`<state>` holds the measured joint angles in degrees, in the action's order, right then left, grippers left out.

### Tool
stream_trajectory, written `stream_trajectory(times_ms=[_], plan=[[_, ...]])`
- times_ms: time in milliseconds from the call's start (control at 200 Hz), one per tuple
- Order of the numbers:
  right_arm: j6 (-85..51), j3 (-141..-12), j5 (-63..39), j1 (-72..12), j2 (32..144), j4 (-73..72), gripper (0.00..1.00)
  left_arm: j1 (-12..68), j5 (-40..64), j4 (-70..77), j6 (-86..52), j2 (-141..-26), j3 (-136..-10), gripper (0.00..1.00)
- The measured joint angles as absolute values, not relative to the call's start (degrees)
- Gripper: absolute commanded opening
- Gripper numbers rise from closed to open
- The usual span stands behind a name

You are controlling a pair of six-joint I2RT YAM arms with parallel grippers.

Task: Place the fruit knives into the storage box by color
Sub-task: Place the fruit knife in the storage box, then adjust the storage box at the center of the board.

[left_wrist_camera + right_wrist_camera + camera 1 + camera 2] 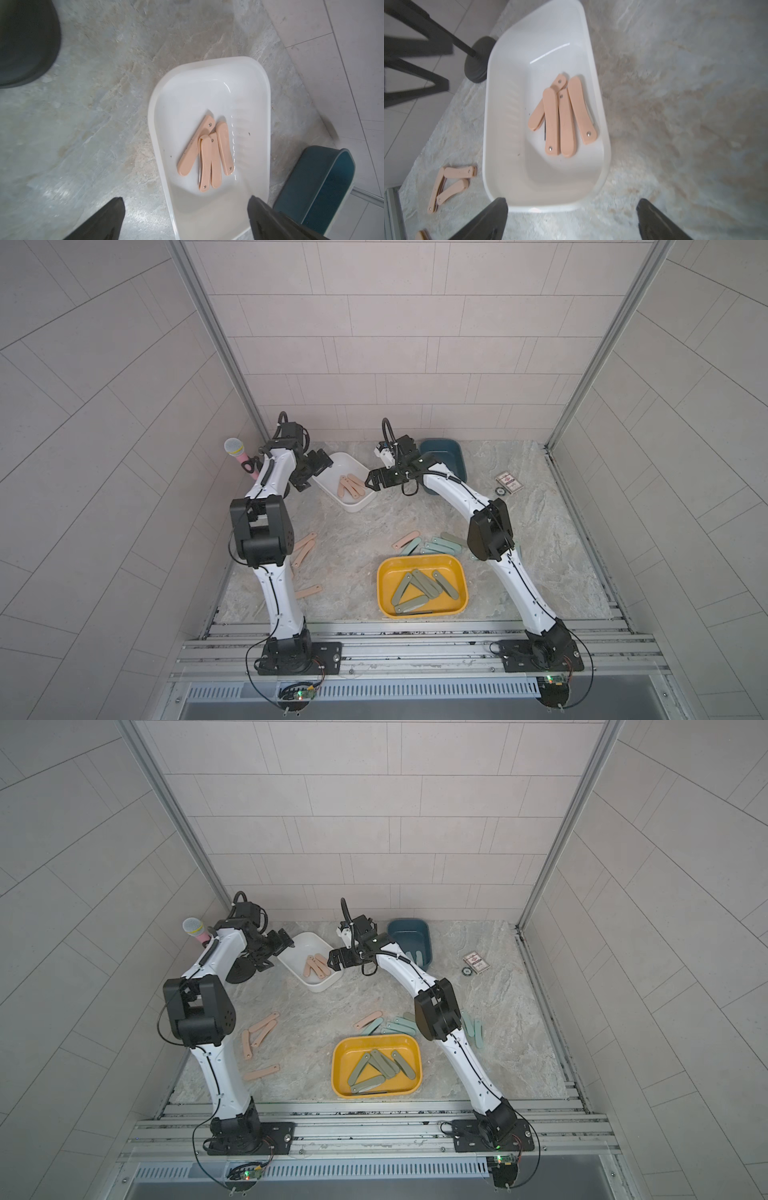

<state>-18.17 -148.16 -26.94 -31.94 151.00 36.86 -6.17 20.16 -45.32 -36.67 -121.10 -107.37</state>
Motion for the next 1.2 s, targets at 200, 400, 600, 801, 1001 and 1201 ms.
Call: stream_trajectory(times_ms=[200,400,600,801,1001,1201], plan=[[-20.2,-151.2,-30.7,-32.0,154.3,37.1,0.85,-4.7,24.4,-42.8,-37.6,-127.2,-107.5,1.00],[-20.7,-150.5,-32.8,-32.1,154.3,37.1,0.65,-3.7,25.7,-42.6,-37.7,-131.1,-112.9,1.00],[-20.5,-143.5,-34.5,-32.0,152.4,35.9,0.59,-2.8,26.6,-42.5,-37.5,-133.1,-117.1,1.00],[-19.9,-136.6,-34.5,-32.5,147.5,35.2,0.58,-2.1,27.0,-42.8,-37.1,-133.1,-117.4,0.95],[-19.7,-129.9,-34.3,-34.0,143.3,34.9,0.59,-1.3,27.1,-43.4,-36.2,-134.1,-118.1,0.94],[-19.3,-123.2,-33.4,-34.7,138.5,34.3,0.67,0.2,27.7,-44.4,-35.3,-135.6,-118.5,0.94]])
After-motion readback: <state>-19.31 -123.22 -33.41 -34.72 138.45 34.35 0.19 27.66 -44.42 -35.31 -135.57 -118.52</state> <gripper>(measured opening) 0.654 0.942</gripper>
